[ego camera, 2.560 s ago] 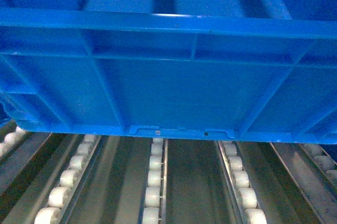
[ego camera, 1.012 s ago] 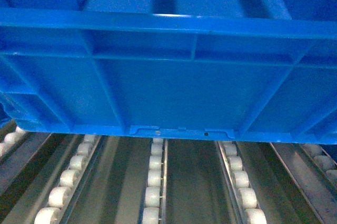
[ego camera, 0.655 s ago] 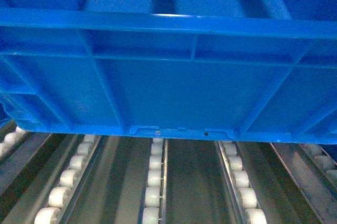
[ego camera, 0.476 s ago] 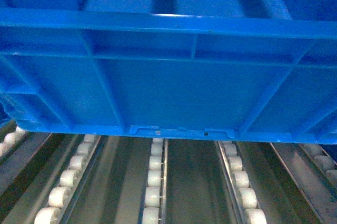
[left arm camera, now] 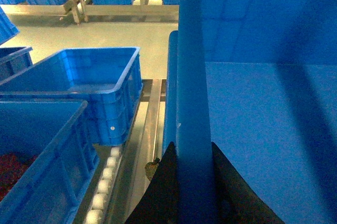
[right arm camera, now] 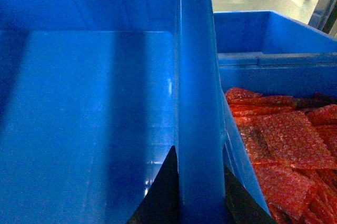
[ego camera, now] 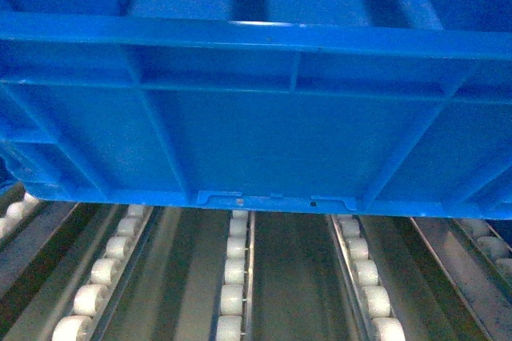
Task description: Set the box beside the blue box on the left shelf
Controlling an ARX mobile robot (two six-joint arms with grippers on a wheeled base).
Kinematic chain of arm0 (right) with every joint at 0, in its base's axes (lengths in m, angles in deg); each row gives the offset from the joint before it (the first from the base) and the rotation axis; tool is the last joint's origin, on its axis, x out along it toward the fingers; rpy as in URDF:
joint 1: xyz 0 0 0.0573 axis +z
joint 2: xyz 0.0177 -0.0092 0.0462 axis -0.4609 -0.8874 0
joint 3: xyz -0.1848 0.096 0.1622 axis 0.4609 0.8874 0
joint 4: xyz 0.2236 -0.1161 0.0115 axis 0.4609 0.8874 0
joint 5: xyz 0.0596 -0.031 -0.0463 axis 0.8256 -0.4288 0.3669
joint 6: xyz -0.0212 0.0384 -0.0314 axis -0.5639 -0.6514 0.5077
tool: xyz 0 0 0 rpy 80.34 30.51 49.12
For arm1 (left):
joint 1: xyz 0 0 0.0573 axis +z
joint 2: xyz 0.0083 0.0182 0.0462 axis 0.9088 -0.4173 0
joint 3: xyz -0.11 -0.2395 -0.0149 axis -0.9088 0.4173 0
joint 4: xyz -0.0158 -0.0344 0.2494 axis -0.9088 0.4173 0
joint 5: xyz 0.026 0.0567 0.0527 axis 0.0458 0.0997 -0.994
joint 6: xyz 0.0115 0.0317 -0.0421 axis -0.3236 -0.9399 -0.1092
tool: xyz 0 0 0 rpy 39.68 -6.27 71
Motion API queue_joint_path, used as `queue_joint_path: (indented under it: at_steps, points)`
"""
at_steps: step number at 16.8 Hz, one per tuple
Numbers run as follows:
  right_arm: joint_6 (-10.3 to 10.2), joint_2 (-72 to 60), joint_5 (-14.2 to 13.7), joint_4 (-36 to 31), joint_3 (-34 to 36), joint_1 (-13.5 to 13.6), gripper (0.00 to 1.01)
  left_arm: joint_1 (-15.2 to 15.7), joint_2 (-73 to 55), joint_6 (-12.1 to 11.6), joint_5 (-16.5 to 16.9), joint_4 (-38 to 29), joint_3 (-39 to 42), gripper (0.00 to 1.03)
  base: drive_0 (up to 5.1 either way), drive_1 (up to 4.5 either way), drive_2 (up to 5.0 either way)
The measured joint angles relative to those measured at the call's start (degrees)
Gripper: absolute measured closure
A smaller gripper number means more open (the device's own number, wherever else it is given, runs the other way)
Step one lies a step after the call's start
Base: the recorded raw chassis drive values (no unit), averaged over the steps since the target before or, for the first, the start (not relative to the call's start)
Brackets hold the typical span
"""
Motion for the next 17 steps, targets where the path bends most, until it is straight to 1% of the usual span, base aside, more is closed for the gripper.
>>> queue_joint_path:
  at_steps: [2,4,5,6,7,8,9,10,11,14,16,17]
  points:
    - [0.0,0.0,-0.02,-0.02,0.0,0.0,0.93,0.0,0.0,0.0,0.0,-0.02,0.0,0.94,0.0,0.0,0.0]
    - [-0.61,-0.61,-4.28,-3.89,0.92,0.98,0.93,0.0,0.0,-0.07,0.07,-0.55,0.0,0.94,0.0,0.0,0.0]
    - [-0.83,-0.61,-4.35,-4.0,0.9,1.01,0.93,-0.52,0.07,0.22,-1.55,2.14,-0.9,0.94,0.0,0.0,0.0]
    - [-0.77,-0.61,-4.11,-3.28,0.87,1.22,0.93,-1.84,0.09,0.63,-6.95,5.64,-2.12,0.94,0.0,0.0,0.0]
    - [-0.98,-0.85,-3.52,-2.34,0.9,1.25,0.93,-2.27,0.13,0.63,-9.42,6.93,-2.14,0.94,0.0,0.0,0.0]
    - [-1.75,-1.29,-2.8,-0.74,0.87,1.25,0.93,-2.29,0.11,0.5,-10.86,8.15,-2.14,0.94,0.0,0.0,0.0]
    - [-3.02,-1.99,-1.4,2.08,0.2,1.2,0.93,-1.9,0.09,-0.13,-11.43,9.62,-2.14,0.94,0.0,0.0,0.0]
    - [-4.79,-6.32,1.51,6.32,-1.9,1.18,0.93,-0.22,-2.36,-1.55,-11.85,11.17,-1.79,0.94,0.0,0.0,0.0]
    - [-5.16,-7.61,1.95,7.1,-2.47,1.18,0.93,0.31,-3.41,-1.75,-11.65,11.02,-1.53,0.94,0.0,0.0,0.0]
    - [-5.53,-10.38,2.4,9.25,-3.65,1.27,0.93,1.68,-5.86,-0.83,-10.23,12.04,-1.01,0.94,0.0,0.0,0.0]
    - [-6.03,-12.31,3.3,11.78,-4.2,1.66,0.93,2.1,-7.58,0.22,-9.92,14.6,-0.72,0.94,0.0,0.0,0.0]
    - [-6.54,-12.96,3.76,12.83,-4.2,1.81,0.93,2.32,-7.8,0.2,-9.88,15.45,-0.28,0.94,0.0,0.0,0.0]
